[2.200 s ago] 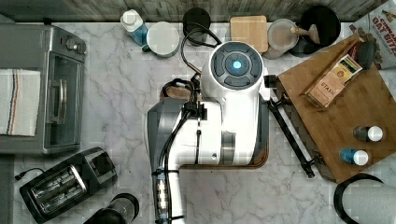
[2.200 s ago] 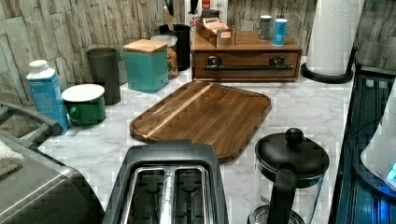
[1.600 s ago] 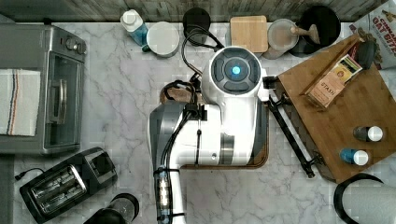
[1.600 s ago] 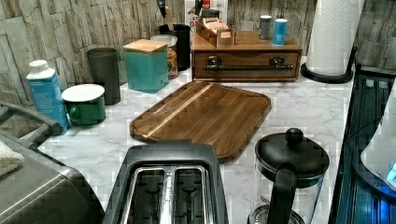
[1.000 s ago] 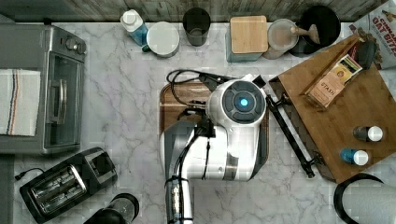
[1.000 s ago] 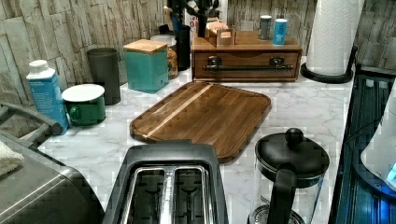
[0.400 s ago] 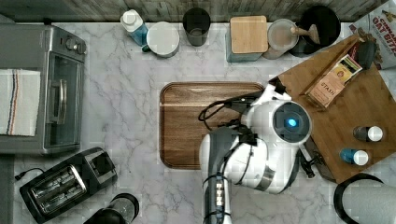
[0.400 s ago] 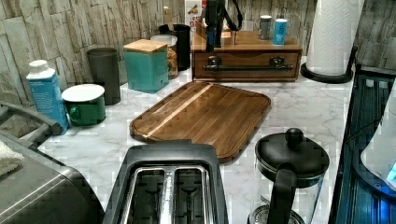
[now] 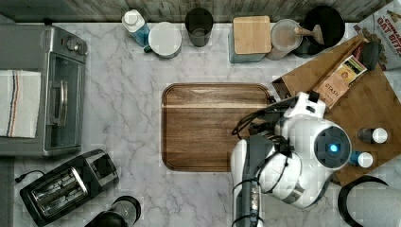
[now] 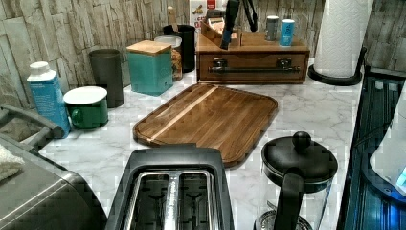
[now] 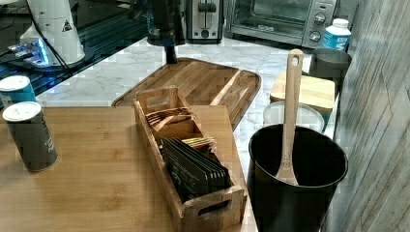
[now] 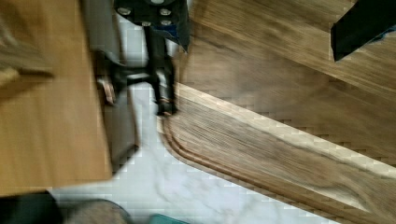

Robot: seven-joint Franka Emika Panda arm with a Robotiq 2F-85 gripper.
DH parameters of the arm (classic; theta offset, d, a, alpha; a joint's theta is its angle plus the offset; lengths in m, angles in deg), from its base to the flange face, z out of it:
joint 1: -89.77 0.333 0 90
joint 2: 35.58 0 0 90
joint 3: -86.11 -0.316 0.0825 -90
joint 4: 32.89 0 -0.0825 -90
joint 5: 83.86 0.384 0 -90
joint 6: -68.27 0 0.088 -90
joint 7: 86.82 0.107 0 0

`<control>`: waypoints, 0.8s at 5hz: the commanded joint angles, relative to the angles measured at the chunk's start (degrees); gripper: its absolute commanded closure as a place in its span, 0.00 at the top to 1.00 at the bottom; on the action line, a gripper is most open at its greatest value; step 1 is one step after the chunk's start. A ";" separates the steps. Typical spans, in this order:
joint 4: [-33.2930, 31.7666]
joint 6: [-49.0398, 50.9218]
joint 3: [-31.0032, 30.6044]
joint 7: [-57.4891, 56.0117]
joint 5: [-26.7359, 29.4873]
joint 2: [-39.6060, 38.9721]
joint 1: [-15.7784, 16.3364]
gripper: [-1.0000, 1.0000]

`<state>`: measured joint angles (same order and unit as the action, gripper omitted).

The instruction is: Open the drawer.

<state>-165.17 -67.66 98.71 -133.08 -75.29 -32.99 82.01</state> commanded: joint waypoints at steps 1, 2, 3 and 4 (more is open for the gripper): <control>-6.29 -11.55 5.29 -20.46 3.91 -1.61 -3.57 1.00; -7.84 -12.15 6.73 -22.93 4.54 -1.62 -3.85 1.00; -11.14 -12.03 5.97 -20.04 3.93 1.40 -4.59 1.00; -13.60 -12.40 5.02 -14.88 0.76 4.10 -4.61 1.00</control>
<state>-174.68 -80.25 104.32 -150.03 -74.68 -32.82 77.53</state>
